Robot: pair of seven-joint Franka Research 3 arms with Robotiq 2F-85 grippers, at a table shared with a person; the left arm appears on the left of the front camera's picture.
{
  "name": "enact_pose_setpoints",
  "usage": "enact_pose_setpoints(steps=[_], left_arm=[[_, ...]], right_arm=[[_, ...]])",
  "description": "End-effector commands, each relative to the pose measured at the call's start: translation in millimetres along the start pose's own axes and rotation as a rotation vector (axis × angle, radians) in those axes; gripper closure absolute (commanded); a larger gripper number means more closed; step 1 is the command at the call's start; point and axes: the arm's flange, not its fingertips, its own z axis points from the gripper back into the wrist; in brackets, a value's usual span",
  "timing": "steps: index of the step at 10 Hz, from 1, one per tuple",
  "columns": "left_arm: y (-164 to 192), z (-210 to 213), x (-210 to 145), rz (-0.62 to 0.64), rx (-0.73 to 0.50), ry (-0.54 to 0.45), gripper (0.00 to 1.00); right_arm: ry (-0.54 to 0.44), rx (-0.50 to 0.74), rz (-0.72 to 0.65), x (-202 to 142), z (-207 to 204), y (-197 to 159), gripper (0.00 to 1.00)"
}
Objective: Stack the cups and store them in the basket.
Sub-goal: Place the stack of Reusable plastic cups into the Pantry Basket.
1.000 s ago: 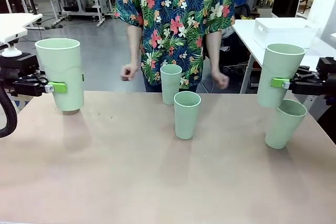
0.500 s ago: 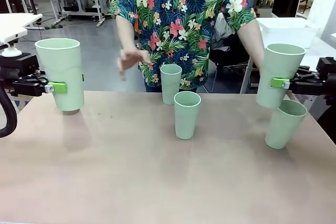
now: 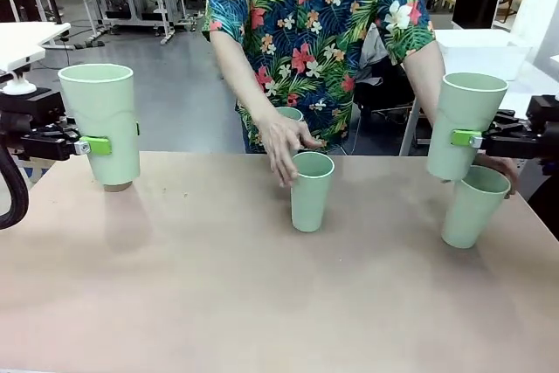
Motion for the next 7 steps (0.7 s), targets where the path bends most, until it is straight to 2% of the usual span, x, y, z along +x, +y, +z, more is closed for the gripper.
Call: enact_pose_setpoints(steps=[1,7], left_arm=[[-1.5,-0.3,3.6,-0.006,-0.003,-0.004,0.16],[-1.5,-0.3,3.6,-0.006,-0.003,-0.004,0.16]], right_arm=[[0.003,0.001,0.011,3.3,0.2,-2.2,0.13],[0.003,0.001,0.011,3.3,0.2,-2.2,0.13]])
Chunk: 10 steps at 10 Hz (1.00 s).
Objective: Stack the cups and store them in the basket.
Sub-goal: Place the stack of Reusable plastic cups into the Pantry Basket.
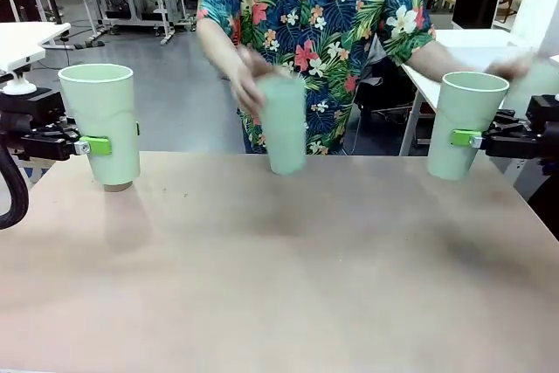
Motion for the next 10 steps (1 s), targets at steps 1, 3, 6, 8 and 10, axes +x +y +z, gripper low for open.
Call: enact_pose_setpoints(steps=[1,3,6,8,10], left_arm=[[-1.5,-0.3,3.6,-0.006,-0.003,-0.004,0.16],[-1.5,-0.3,3.6,-0.006,-0.003,-0.004,0.16],[-1.5,-0.3,3.6,-0.006,-0.003,-0.004,0.16],[-1.5,-0.3,3.6,-0.006,-0.003,-0.004,0.16],[-1.5,-0.3,3.6,-0.006,-0.003,-0.004,0.16]], right_arm=[[0.003,0.001,0.011,3.3,0.2,-2.2,0.13],[0.003,0.001,0.011,3.3,0.2,-2.2,0.13],[0.003,0.001,0.011,3.3,0.2,-2.2,0.13],[0.003,0.001,0.011,3.3,0.2,-2.2,0.13],[0.003,0.001,0.011,3.3,0.2,-2.2,0.13]])
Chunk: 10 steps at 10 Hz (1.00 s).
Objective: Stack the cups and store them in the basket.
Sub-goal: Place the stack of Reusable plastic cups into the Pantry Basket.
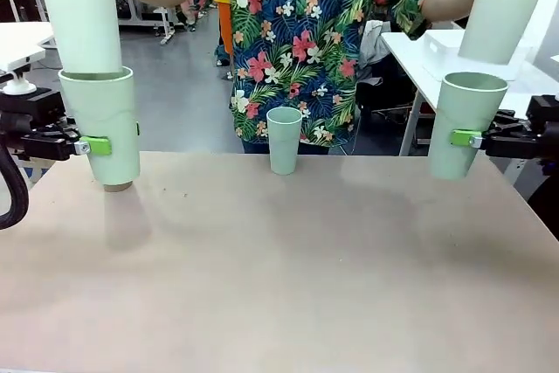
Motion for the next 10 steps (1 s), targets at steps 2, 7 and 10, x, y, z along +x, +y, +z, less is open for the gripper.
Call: enact_pose_setpoints(steps=[2,7,10], left_arm=[[-1.5,-0.3,3.6,-0.006,-0.003,-0.004,0.16],[-1.5,-0.3,3.6,-0.006,-0.003,-0.004,0.16],[-1.5,-0.3,3.6,-0.006,-0.003,-0.004,0.16]], right_arm=[[0.003,0.001,0.011,3.3,0.2,-2.2,0.13],[0.003,0.001,0.011,3.3,0.2,-2.2,0.13],[0.003,0.001,0.011,3.3,0.2,-2.2,0.13]])
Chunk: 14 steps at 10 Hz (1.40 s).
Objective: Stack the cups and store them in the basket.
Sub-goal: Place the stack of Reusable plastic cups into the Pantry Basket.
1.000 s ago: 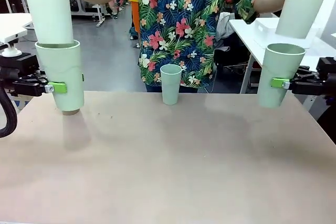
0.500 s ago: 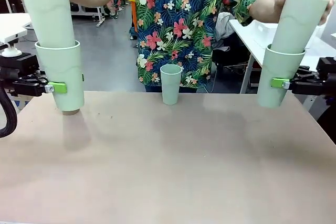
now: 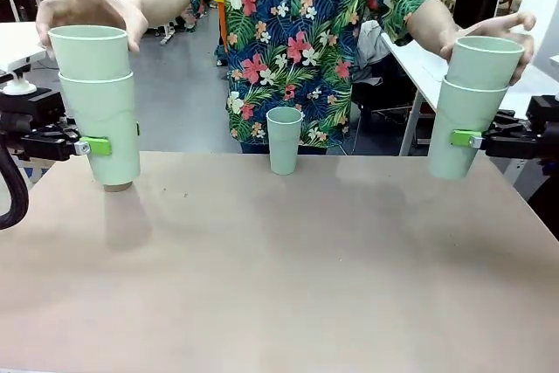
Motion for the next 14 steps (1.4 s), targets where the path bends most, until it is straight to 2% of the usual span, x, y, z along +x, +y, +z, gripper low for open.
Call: enact_pose_setpoints(steps=[1,14], left_arm=[[-1.4,-0.2,3.9,-0.007,-0.003,-0.004,0.16],[-1.4,-0.2,3.9,-0.007,-0.003,-0.004,0.16]], right_arm=[[0.003,0.001,0.011,3.6,0.2,-2.2,0.13],[0.003,0.001,0.011,3.6,0.2,-2.2,0.13]])
